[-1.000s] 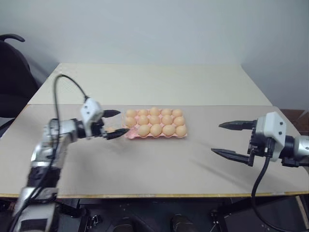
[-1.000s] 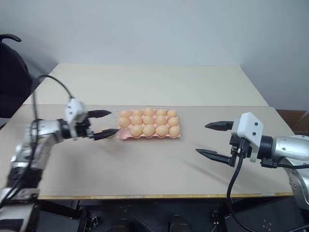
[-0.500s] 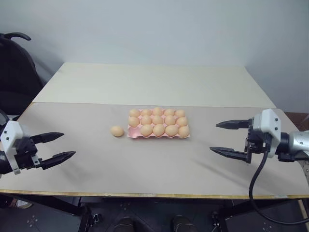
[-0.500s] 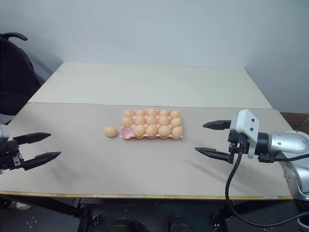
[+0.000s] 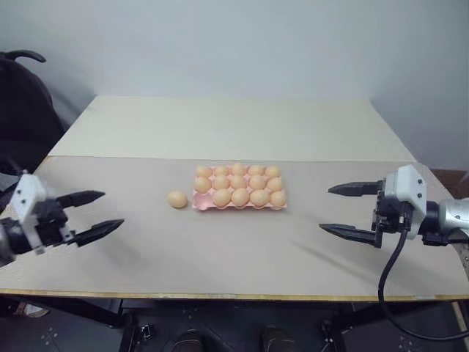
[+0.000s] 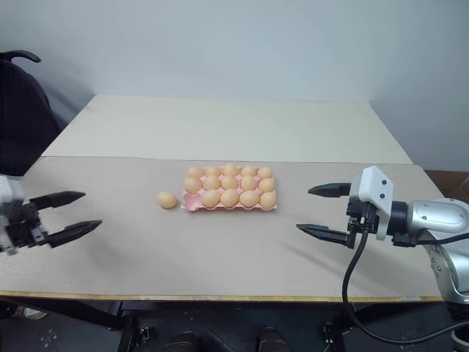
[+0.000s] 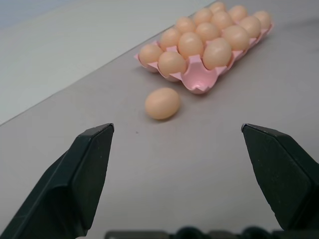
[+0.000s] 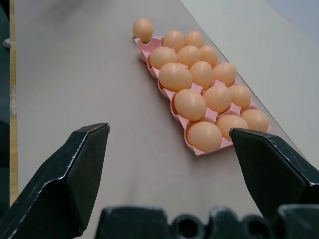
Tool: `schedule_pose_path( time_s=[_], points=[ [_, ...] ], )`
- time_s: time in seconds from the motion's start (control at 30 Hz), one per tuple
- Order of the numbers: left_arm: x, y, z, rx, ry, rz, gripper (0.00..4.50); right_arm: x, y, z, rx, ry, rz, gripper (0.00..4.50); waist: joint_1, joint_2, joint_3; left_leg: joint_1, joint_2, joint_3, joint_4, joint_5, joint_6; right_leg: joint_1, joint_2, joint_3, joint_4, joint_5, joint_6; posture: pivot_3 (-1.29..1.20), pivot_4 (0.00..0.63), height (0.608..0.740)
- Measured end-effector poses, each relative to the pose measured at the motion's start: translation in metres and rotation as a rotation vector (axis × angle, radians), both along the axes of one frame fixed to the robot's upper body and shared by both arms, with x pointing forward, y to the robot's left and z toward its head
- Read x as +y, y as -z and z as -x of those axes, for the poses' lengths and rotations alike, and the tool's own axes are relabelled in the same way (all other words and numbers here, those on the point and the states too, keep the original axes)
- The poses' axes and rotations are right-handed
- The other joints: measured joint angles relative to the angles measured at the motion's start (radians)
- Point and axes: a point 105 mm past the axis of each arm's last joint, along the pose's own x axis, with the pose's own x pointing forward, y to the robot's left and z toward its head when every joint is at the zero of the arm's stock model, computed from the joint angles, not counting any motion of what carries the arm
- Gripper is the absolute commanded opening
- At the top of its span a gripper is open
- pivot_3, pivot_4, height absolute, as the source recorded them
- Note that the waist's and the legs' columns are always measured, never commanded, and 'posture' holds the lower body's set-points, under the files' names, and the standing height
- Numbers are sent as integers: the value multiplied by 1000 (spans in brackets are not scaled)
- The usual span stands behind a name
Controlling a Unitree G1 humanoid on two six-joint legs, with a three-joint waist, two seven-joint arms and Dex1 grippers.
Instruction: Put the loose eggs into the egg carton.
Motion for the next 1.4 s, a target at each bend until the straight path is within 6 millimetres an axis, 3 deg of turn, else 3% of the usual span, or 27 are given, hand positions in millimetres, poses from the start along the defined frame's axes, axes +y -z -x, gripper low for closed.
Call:
schedule_pose_path(
  time_s=[0.3,0.57,0.77,0.87,1.07,1.23,1.4],
  points=[
    [-40,36,-80,-14,-37,25,4485,2,-2,2,-19,6,0,4500,0,0,0,-2,-1,-1,1,0,0,-1,0,0,0,1,0,0,150,740],
    [-64,63,-108,46,-12,17,4485,3,-3,7,-36,16,-1,4500,-7,0,0,-3,-1,-1,1,0,0,-1,0,0,0,1,1,0,150,740],
    [-63,73,-121,65,-49,-5,4485,4,-6,9,-53,27,0,4500,-7,-1,0,-3,-1,-1,1,0,0,-1,0,0,0,1,1,0,150,740],
    [-69,79,-125,84,-39,-11,3909,5,-7,9,-59,28,-2,4500,-6,-1,0,-3,-1,-1,2,0,0,0,0,0,0,1,1,0,150,740],
    [-71,83,-124,85,-20,-18,2197,6,-8,12,-59,26,-12,4500,-8,-1,0,-3,-1,-2,2,0,0,0,0,0,0,1,1,0,150,740],
    [-66,80,-124,78,-24,-21,2197,3,-9,12,-63,37,-14,4500,-8,-1,0,-3,-1,-2,2,0,0,-1,0,0,0,1,1,0,150,740],
    [-66,52,-117,9,50,21,2197,3,-9,12,-63,38,-15,4500,-7,-1,0,-3,-1,-2,2,0,0,-1,0,0,1,1,1,0,150,740]
  ],
)
